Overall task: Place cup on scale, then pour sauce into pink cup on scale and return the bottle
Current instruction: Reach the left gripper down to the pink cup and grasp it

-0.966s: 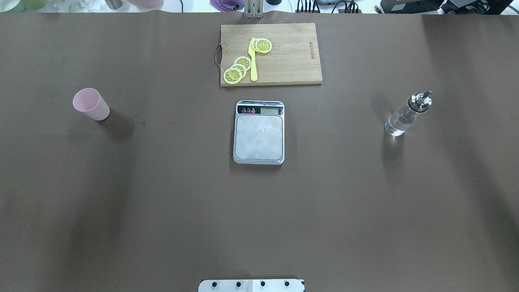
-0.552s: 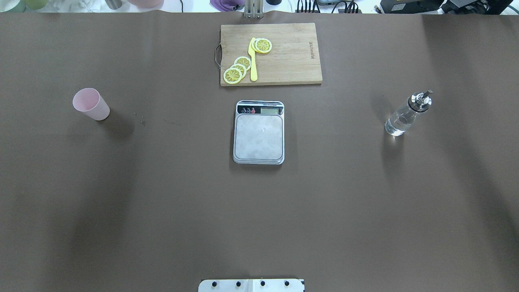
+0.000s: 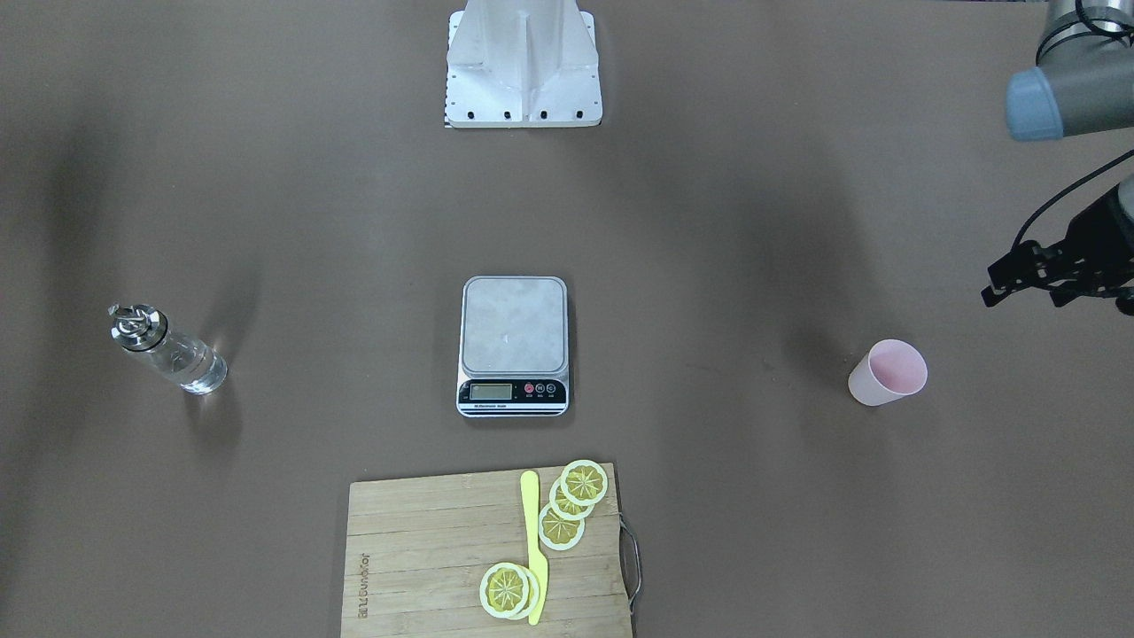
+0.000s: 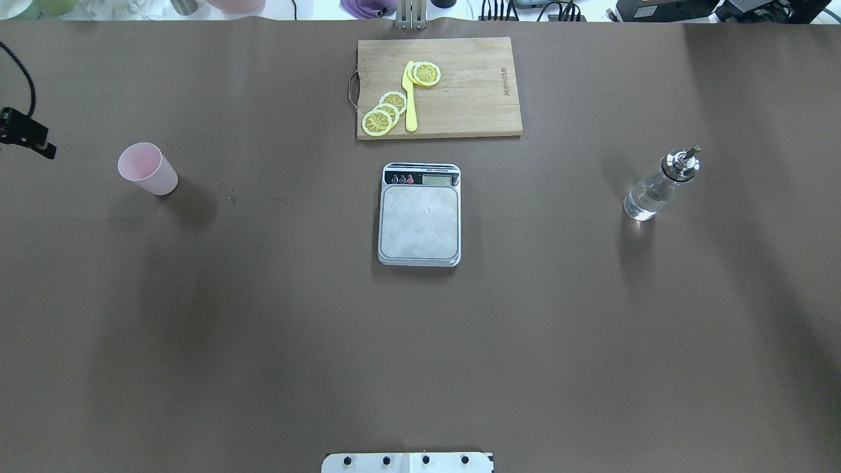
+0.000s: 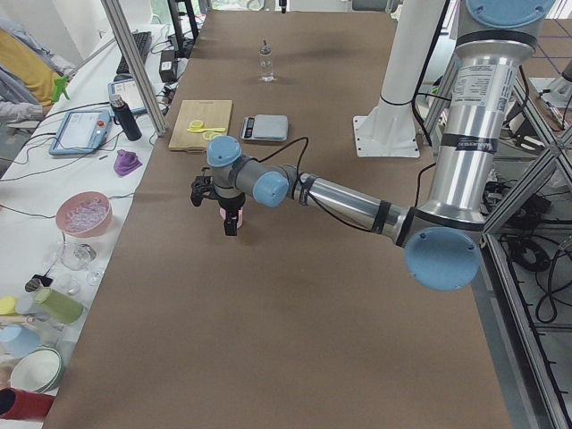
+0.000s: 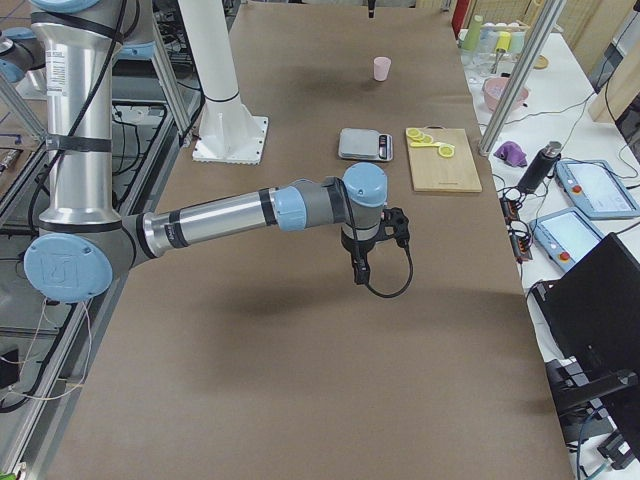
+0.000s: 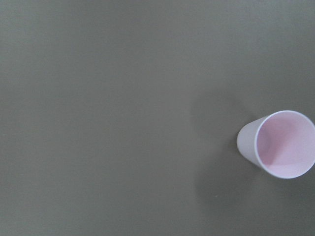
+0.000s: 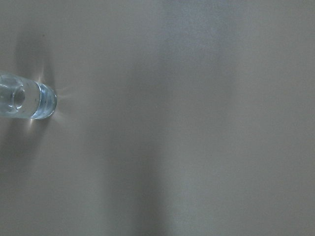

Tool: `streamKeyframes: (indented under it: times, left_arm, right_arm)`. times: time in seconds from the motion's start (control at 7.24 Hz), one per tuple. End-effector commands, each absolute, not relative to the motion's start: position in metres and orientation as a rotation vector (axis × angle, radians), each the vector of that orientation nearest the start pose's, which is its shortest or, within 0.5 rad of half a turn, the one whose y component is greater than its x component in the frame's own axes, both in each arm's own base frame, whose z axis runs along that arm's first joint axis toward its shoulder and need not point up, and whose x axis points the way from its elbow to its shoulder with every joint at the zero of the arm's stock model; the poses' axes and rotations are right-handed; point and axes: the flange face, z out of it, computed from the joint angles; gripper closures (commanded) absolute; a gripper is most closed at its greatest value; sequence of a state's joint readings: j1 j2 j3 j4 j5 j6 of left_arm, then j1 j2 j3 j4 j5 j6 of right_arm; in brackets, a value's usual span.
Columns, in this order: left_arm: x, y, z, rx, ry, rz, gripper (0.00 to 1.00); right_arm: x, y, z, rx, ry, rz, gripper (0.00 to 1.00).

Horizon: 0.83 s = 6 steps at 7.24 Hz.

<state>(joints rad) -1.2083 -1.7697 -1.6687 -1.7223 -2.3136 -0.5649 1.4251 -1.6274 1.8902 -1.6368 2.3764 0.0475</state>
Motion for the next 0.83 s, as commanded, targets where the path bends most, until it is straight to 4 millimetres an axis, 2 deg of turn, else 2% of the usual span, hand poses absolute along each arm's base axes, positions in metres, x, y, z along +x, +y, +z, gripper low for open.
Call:
streamKeyframes:
  times: [0.0, 0.14, 0.55, 0.69]
  left_arm:
    - [0.183, -0.628, 0.485, 0.012, 0.832, -0.039, 0.11]
    - [0.191, -0.634, 0.487, 0.0, 0.828, -0.037, 0.11]
    - [0.226, -0.621, 0.495, -0.021, 0.831, 0.016, 0.15]
    - [0.23, -0.619, 0.499, -0.027, 0.829, 0.022, 0.17]
  right_arm:
    - [-0.01, -0.47, 0.535, 0.102, -0.816, -0.177, 0.0]
    - [-0.012, -0.47, 0.535, 0.101, -0.815, -0.18, 0.0]
    - [-0.013, -0.47, 0.536, 0.099, -0.815, -0.183, 0.0]
    - [-0.014, -0.47, 0.536, 0.097, -0.815, -0.184, 0.0]
